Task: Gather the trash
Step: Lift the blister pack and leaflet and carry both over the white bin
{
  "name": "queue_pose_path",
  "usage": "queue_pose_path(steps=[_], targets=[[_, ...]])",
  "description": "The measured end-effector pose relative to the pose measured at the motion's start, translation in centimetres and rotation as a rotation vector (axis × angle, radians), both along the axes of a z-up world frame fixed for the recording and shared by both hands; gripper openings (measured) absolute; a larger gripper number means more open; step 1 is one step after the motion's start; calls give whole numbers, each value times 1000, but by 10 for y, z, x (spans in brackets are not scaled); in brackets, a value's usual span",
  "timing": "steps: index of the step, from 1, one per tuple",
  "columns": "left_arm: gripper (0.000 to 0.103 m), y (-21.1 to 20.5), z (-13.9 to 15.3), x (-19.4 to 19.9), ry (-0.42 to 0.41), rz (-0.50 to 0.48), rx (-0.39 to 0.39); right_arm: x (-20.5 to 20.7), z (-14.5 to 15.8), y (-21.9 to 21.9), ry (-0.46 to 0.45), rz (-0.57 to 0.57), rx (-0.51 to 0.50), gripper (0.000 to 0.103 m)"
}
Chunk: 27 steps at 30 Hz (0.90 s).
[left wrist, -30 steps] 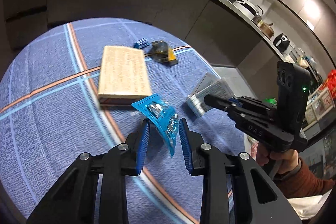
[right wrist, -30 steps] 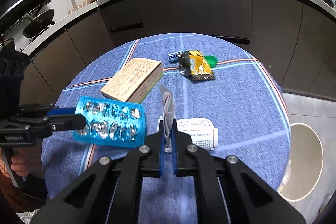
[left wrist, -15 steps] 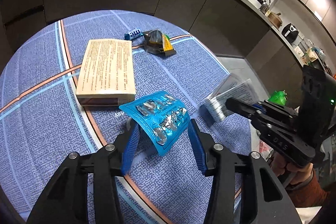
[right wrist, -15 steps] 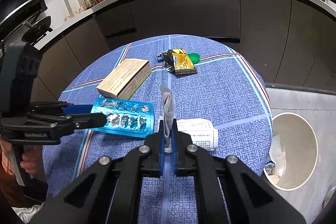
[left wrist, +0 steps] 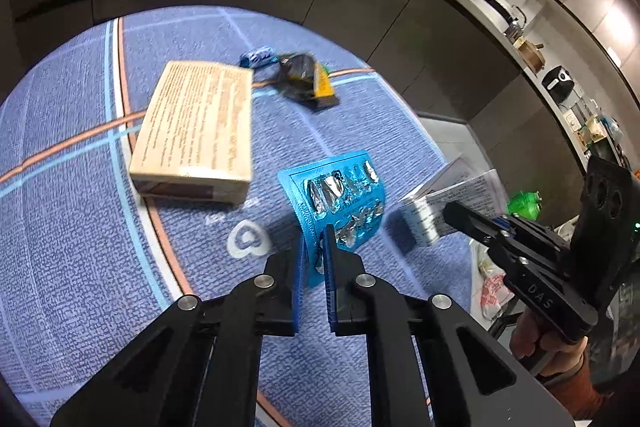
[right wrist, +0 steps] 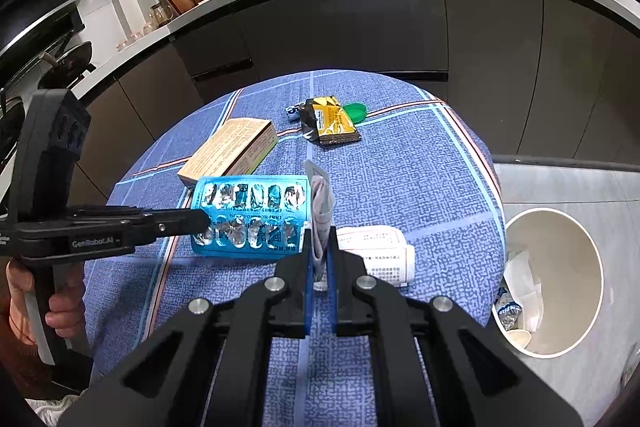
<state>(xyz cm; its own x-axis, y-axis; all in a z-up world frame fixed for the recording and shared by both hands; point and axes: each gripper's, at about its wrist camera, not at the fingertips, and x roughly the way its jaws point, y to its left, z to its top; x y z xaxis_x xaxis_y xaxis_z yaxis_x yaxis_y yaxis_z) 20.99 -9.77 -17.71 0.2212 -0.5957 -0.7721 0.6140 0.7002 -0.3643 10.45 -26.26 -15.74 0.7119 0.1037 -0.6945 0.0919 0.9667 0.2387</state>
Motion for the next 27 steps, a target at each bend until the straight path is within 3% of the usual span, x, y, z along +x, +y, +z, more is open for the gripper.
queue_pose_path(steps=[8,15,27], targets=[[6,2,43,-21,-161,20,-13,-12,14,-6,-43,-23,2,7],[6,-1,78,-37,-243,22,-40,-28,37,-17,-110,-44,-16,7],[6,-63,127,-70,-333,-128,-103,-73,77,-62,-203,-162,-70,7]])
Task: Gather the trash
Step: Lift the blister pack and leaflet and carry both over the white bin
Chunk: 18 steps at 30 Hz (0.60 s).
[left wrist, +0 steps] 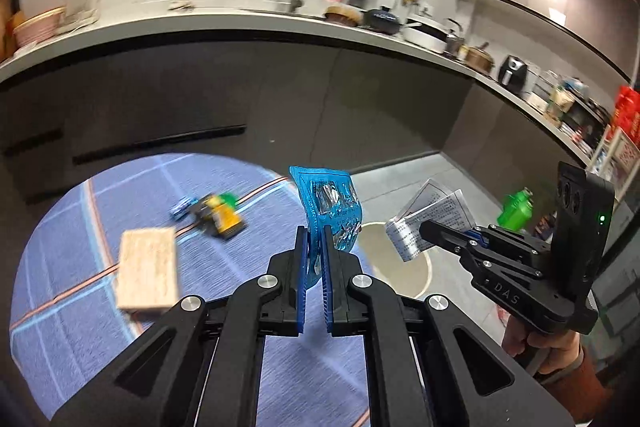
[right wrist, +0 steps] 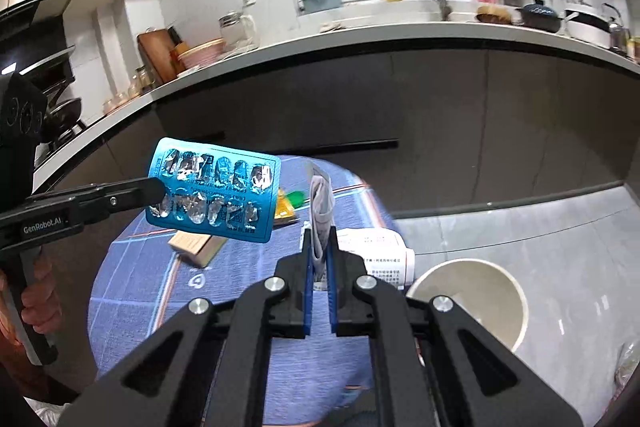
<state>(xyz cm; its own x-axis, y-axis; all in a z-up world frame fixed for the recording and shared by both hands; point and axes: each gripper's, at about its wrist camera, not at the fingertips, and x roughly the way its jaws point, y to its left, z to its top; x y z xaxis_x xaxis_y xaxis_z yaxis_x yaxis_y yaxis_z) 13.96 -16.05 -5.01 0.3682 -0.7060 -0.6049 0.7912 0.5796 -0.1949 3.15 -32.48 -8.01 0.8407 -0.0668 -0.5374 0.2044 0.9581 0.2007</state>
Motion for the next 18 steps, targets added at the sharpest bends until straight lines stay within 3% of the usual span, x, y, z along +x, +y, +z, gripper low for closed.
queue_pose_path(steps=[9,18], targets=[[6,-75,1,-19,-10,-136,17,-37,-11,-57,10,-131,4,7],[6,-157,-41,-22,29,-225,132,-49,-67,-104,110,-226,80,7]])
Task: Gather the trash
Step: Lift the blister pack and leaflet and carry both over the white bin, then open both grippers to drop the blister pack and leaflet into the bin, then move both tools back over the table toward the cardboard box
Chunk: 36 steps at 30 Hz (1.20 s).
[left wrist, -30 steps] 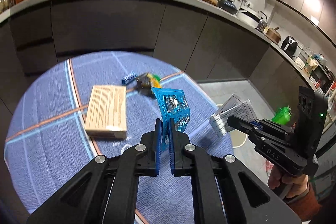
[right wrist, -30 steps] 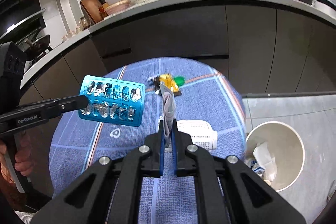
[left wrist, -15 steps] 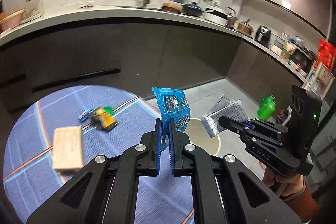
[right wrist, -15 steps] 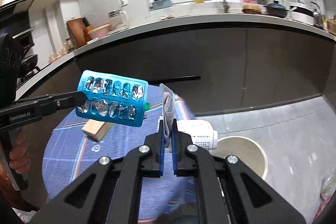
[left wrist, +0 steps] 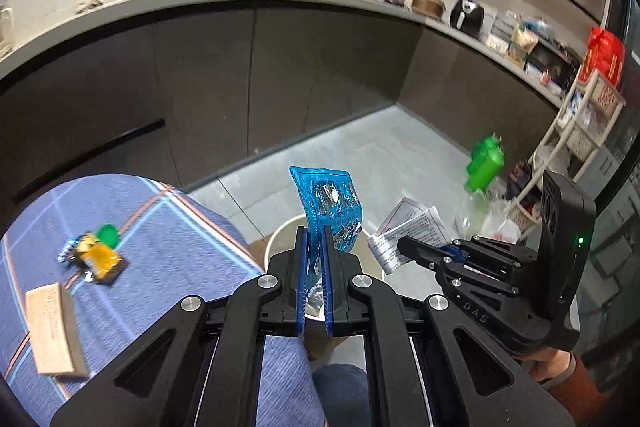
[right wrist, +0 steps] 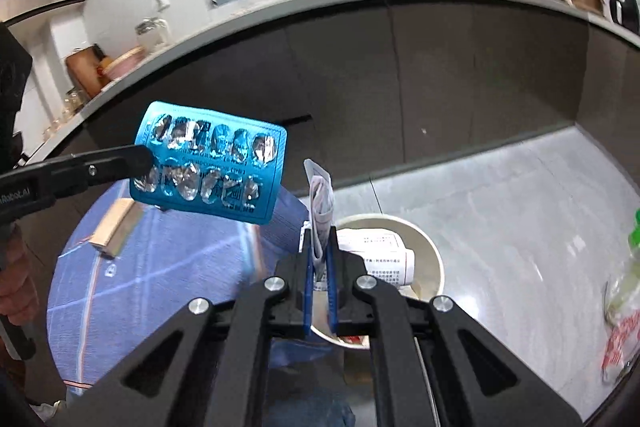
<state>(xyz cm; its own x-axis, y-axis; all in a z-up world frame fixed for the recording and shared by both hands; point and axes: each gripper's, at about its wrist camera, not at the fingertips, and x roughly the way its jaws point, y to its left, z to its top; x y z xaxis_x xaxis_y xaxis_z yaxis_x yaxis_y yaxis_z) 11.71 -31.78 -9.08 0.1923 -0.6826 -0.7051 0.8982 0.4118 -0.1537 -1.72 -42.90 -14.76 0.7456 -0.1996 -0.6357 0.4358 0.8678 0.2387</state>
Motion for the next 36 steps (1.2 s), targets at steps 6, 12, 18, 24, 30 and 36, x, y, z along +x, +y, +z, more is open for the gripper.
queue_pose_path(steps=[6,12,18,24,30,36], targets=[[6,-46,-38,5,26,-19,91,4,-37,-19,48,-16,57,7],[6,-75,-71,12,48,-29,160,13,-64,-34,82,-2,97,8],[6,-98,-95,19,55,-20,208,24,-89,-49,114,10,143,12],[69,-104,-96,18,-3,1,184,29,-102,-41,165,67,34,74],[95,-93,-85,12,-65,51,133,17,-104,-29,161,65,-13,99],[94,-80,-71,13,-68,77,113,18,-97,-27,169,55,19,99]])
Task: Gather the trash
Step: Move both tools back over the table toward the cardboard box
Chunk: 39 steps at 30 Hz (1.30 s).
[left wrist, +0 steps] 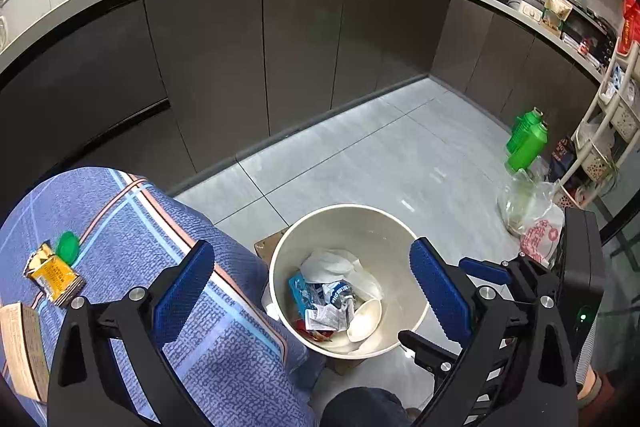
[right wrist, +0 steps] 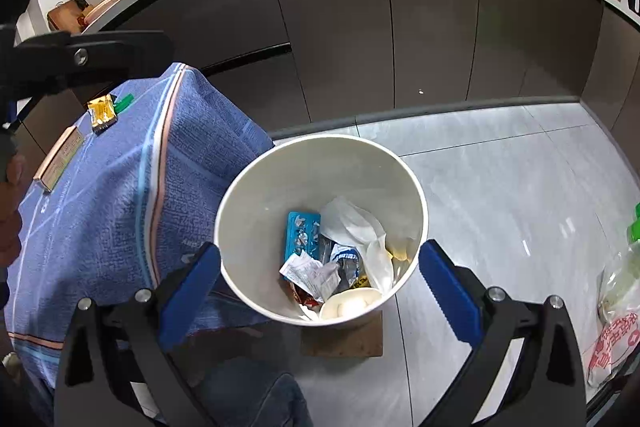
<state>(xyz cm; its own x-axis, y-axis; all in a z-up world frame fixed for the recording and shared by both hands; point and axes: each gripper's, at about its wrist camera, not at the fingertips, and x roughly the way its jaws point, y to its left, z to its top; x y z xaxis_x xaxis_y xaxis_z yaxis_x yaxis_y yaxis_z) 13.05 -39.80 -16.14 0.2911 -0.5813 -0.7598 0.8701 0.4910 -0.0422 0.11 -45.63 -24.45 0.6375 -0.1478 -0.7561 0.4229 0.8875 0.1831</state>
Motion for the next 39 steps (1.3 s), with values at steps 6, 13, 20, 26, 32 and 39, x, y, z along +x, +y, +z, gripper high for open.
queue_pose_path(steps=[6,13,20,26,32,39], targets=[[94,26,24,-3,2,49,-52,-3,27,5,-49,-6,-15,100],[94,76,46,-2,55,106,-153,0,66,34,-116,52,-88,100],[94,156,66,5,-40,294,-223,12,96,78,-154,139,-156,100],[94,228,70,4,-115,447,-200,22,116,112,-196,197,-192,100],[94,285,65,6,-150,564,-164,43,125,142,-238,279,-105,100],[94,331,53,13,-150,631,-138,83,126,188,-160,372,-143,100]])
